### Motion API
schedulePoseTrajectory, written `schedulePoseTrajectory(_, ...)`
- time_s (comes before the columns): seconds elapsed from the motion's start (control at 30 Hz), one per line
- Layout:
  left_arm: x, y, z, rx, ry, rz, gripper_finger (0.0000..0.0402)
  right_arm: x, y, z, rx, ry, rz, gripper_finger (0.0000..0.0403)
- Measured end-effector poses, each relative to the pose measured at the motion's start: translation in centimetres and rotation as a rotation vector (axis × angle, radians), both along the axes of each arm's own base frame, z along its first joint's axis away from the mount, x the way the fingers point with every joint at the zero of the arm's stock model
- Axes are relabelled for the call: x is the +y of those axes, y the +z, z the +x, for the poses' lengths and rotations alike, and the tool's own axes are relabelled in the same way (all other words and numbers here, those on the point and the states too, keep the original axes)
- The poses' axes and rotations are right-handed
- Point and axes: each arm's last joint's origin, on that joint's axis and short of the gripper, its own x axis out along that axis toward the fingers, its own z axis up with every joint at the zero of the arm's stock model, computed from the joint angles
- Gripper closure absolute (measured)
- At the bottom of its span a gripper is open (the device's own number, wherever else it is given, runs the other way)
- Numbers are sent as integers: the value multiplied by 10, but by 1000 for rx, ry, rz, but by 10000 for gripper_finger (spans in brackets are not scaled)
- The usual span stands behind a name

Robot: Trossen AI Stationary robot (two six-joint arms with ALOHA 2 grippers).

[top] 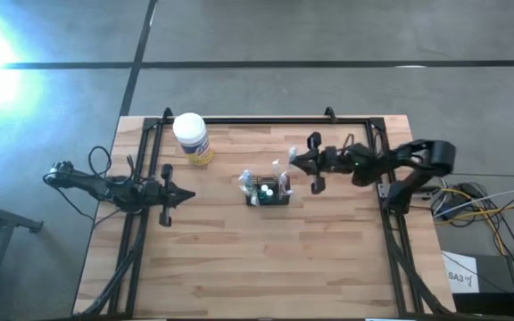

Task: Pick & Place toothbrushing station
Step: Put the blue toothbrush into the black wire organizer

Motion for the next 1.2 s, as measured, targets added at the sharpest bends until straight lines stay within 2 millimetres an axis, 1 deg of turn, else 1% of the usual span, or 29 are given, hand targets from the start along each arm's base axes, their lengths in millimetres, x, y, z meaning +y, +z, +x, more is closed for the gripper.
schedulePoseTrajectory(0.1, 0, 0, 0, 1, 1, 4, 386, -1, -11, 13, 40, 15, 30, 390)
schedulePoseTrajectory(0.2, 0, 0, 0, 2, 8, 5, 382, -1, -13, 24, 40, 13, 31, 390)
schedulePoseTrajectory(0.3, 0, 0, 0, 3, 11, 4, 384, -2, -17, 26, 49, -5, 21, 390)
schedulePoseTrajectory(0.53, 0, 0, 0, 3, 10, 1, 396, 2, -22, 20, 74, -17, 22, 390)
schedulePoseTrajectory(0.83, 0, 0, 0, 3, 8, -1, 382, 7, -38, 22, 134, -43, 31, 390)
schedulePoseTrajectory(1.2, 0, 0, 0, 1, 8, -2, 394, 8, -49, 19, 180, -46, 32, 390)
